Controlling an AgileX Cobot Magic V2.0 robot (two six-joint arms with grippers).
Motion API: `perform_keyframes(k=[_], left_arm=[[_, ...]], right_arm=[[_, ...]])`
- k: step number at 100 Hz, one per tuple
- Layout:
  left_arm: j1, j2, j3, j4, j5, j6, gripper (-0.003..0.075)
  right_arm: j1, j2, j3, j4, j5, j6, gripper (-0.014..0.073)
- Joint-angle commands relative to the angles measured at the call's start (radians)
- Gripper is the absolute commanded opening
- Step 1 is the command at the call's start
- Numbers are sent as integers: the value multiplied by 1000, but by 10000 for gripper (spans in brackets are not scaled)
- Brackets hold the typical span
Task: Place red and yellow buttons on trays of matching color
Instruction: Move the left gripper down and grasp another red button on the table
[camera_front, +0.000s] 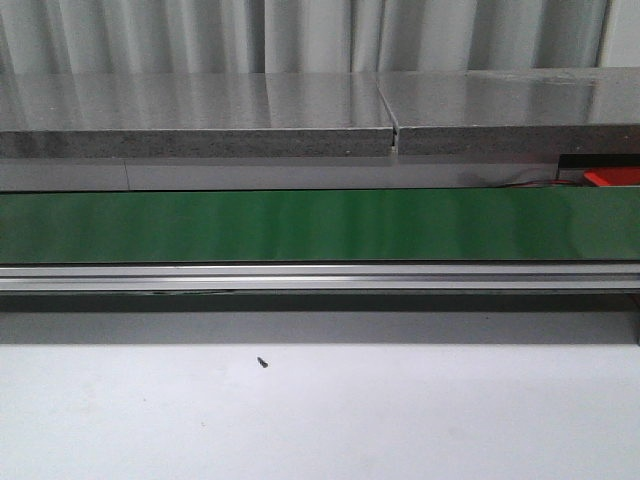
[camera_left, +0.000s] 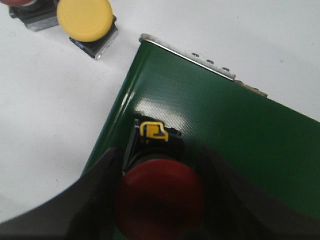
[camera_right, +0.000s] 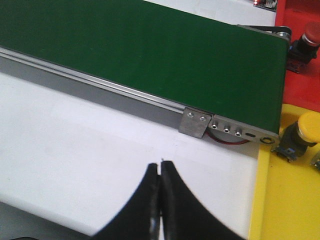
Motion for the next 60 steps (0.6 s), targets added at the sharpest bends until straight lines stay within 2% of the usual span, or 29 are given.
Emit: perform_keyframes(k=[1, 17, 30, 42, 43, 53, 60], left_arm=[[-14, -57, -18, -11, -49, 3, 118], [-16, -42, -18, -11, 24, 3, 125], [-16, -13, -18, -14, 38, 3, 194], [-16, -6, -18, -32, 32, 3, 353], [-16, -6, -18, -33, 30, 3, 391], [-16, -6, -18, -47, 14, 3, 555], [-16, -8, -23, -48, 9, 3, 604]], right_arm=[[0, -1, -24, 1, -62, -8, -69], [-1, -1, -24, 1, -62, -8, -69], [-1, -1, -24, 1, -62, -8, -69], [-1, -1, -24, 1, -62, -8, -69], [-1, -1, -24, 1, -62, -8, -69], [-1, -1, -24, 1, -62, -8, -69], [-1, -1, -24, 1, -62, -8, -69]])
